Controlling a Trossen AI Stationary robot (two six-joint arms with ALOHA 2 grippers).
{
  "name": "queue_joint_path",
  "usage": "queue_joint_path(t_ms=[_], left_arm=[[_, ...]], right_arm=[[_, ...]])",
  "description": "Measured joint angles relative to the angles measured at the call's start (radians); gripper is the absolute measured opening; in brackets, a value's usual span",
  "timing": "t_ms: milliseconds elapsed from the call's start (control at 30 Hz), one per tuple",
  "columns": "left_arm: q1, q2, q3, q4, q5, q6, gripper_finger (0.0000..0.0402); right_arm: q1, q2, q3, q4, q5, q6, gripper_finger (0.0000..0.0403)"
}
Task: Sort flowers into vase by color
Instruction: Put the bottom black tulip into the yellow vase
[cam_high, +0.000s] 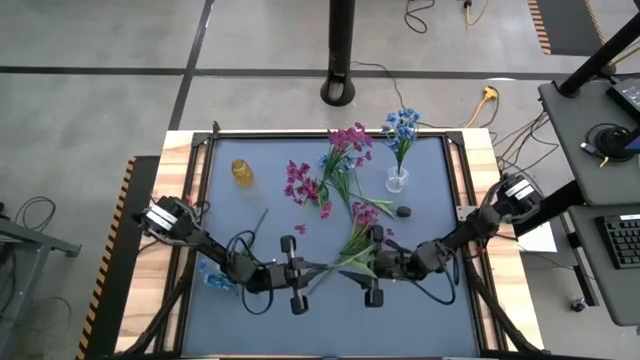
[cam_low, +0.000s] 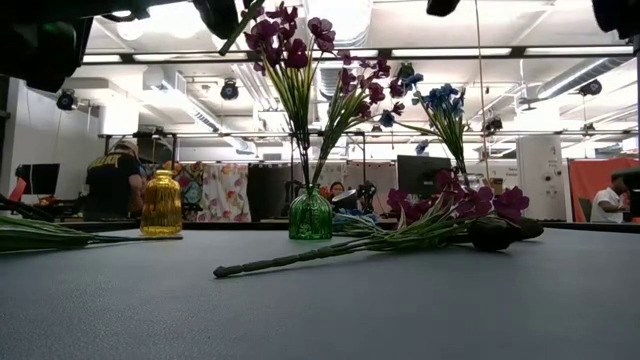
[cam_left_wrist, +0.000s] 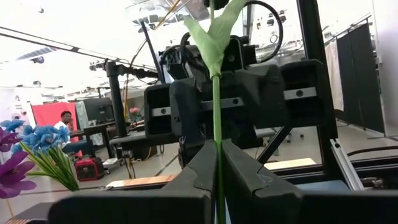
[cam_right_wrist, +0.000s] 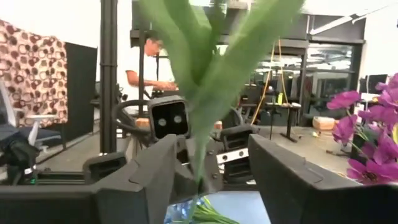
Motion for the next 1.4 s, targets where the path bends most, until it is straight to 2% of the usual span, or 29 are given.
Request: queue_joint_path(t_ms=[400, 533, 667, 900, 1067, 1233, 1333, 1400], left_arm=[[0.0, -0.001, 0.0, -0.022, -0.013, -0.005, 0.0], [-0.003, -0.001, 0.0, -0.022, -0.118, -0.017, 0.0009], [-0.029, -0.002, 0.001, -0.023, -0.23, -0.045, 0.0034], [-0.055, -0.008, 0.001, -0.031, -0.242, -0.048, 0.0126], [-0.069, -0.011, 0.001, -0.045, -0.24, -0.048, 0.0188], [-0.068, -0.04, 0.001, -0.046, -0.213, -0.049, 0.0205], [-0.062, -0.046, 0.001, -0.05, -0.125, -0.062, 0.0205], [-0.046, -0.047, 0.014, -0.054, -0.079, -0.09, 0.0205]], right_arm=[[-0.03, 0.011, 0.0, -0.009, -0.038, 0.015, 0.0063], [-0.031, 0.011, 0.0, -0.013, -0.034, 0.007, 0.0018], [-0.032, 0.003, 0.0, -0.041, -0.027, 0.008, 0.0014], [-0.03, -0.064, 0.0, -0.149, -0.034, 0.023, 0.0013], [-0.032, -0.175, 0.0, -0.428, -0.033, 0.123, 0.0013], [-0.043, -0.29, 0.0, -0.755, -0.026, 0.279, 0.0013], [-0.046, -0.328, 0.0, -0.869, -0.025, 0.347, 0.0013], [-0.046, -0.328, 0.0, -0.878, -0.025, 0.356, 0.0013]])
